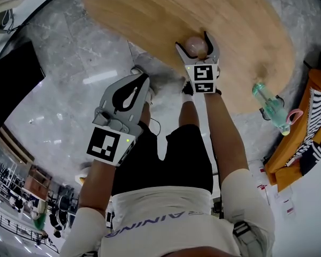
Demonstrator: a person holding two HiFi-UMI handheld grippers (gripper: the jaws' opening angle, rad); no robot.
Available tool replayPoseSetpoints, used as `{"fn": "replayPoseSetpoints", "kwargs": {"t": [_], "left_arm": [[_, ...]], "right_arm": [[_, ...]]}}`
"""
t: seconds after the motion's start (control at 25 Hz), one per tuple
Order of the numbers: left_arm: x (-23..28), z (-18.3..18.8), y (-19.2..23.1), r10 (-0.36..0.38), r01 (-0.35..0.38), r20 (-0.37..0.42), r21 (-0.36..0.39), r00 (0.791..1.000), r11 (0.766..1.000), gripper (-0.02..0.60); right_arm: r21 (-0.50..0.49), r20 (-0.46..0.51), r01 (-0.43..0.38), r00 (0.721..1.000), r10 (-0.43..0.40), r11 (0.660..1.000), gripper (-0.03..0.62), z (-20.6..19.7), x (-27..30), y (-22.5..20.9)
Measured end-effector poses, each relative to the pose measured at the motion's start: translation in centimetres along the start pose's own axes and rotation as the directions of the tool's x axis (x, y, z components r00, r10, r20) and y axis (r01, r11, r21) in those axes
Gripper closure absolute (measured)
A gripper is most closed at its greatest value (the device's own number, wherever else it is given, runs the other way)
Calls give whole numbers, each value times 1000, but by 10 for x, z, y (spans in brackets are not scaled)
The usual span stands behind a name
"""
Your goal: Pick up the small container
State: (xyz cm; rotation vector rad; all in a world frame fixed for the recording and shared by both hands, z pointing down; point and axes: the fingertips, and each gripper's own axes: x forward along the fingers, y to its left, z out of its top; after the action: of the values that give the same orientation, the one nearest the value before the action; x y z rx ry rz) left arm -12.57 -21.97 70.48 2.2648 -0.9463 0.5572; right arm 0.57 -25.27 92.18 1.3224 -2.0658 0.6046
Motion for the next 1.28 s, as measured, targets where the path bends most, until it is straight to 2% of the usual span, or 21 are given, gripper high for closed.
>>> {"fn": "replayPoseSetpoints", "kwargs": {"t": [0.2,0.8,1.04,1.28], "left_arm": [[-1,0,3,-1,1,12,-15,1000,1000,580],[-9,-4,-10,-2,2,20,-32,1000,999,580],[-23,13,-18,-5,5,58,-12,998,1000,580],[-51,62,-38,4,-8,151,24,989,1000,580]], "right_arm": [[-16,-3,33,999,-33,999,163,-1,3,-2],[10,-28,21,999,-21,1000,163,0,0,-3],[18,58,6,998,-7,1000,163,41,-36,-1],[12,136,-22,991,20,1000,161,101,-99,4]]}}
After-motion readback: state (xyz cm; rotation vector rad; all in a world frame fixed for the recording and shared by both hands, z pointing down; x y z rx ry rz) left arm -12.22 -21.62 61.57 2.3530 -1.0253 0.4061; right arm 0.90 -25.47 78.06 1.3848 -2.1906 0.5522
